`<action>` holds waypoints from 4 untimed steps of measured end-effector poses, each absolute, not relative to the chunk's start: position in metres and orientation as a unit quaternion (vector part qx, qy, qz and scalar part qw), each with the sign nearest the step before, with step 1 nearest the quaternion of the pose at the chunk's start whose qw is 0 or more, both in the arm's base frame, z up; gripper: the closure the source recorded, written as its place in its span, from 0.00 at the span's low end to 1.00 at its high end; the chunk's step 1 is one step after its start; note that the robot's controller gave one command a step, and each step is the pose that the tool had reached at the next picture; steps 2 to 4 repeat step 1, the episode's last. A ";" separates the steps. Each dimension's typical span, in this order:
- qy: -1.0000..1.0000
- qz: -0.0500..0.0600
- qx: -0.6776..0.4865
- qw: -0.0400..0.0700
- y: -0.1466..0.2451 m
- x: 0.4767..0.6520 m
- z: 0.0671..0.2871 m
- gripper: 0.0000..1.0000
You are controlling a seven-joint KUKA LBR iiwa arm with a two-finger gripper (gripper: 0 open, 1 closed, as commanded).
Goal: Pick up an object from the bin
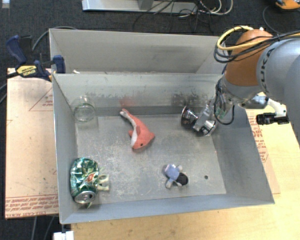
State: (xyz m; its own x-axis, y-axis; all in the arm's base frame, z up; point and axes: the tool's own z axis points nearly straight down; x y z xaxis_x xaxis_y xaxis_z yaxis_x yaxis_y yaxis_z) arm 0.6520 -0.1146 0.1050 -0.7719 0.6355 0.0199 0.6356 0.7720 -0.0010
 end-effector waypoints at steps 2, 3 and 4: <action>-0.942 -0.003 -0.337 0.007 -0.115 0.654 0.117 1.00; -0.942 -0.003 -0.337 0.007 -0.115 0.654 0.117 1.00; -0.942 -0.003 -0.337 0.007 -0.115 0.654 0.117 1.00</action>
Offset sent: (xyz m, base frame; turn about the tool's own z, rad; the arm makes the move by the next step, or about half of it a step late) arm -0.0002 0.0000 0.0247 0.0000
